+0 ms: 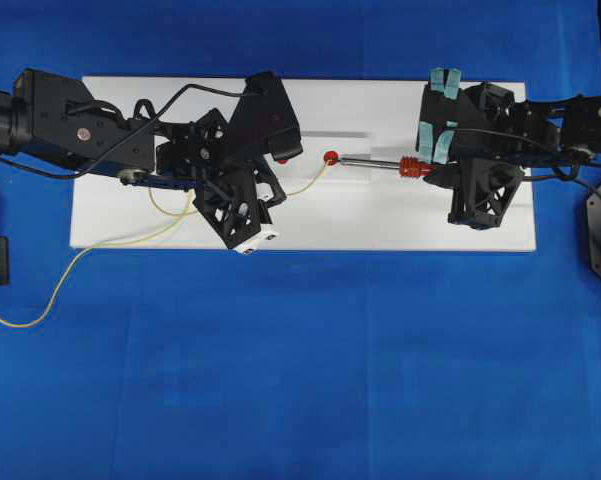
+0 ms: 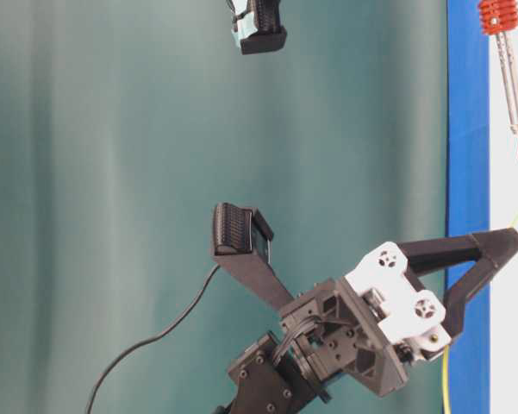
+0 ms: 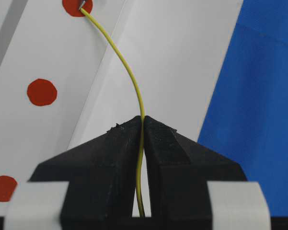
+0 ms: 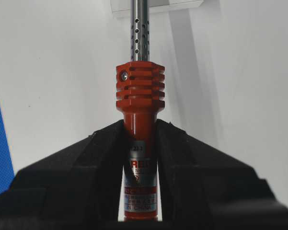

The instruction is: Touch the tip of the soldering iron to the tip of the solder at the mark.

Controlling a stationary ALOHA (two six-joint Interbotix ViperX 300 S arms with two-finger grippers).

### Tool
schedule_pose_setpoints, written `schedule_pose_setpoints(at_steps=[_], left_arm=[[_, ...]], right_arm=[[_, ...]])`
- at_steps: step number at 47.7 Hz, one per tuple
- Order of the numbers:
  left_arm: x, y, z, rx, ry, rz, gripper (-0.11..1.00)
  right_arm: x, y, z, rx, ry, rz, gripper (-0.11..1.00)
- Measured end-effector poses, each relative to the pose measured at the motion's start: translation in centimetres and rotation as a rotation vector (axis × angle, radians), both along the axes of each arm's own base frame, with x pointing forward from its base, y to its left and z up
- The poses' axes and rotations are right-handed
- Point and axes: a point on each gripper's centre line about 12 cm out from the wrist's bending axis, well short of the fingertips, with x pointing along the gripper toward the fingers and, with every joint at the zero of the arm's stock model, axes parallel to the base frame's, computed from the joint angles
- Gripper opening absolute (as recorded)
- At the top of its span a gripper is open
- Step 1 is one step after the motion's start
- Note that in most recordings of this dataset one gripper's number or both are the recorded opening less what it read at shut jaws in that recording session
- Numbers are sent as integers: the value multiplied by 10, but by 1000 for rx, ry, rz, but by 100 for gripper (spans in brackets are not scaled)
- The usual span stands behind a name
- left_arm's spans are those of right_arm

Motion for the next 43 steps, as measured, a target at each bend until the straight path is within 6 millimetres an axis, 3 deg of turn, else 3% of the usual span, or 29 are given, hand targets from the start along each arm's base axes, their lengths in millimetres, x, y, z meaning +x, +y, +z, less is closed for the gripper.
schedule_pose_setpoints(at_steps=[13,20,37,43], left_arm=[[0,0,1,2,0,-2,1],[-8,-1,13,5,-26,-3,1],[-68,-12,72,19,-211,-24,1],[-91,-19,79,18,-272,-40,1]], right_arm=[[0,0,0,1,0,1,6],[0,0,0,0,-1,0,6],[1,0,1,-2,-9,0,6],[1,0,1,-3,-12,-1,6]])
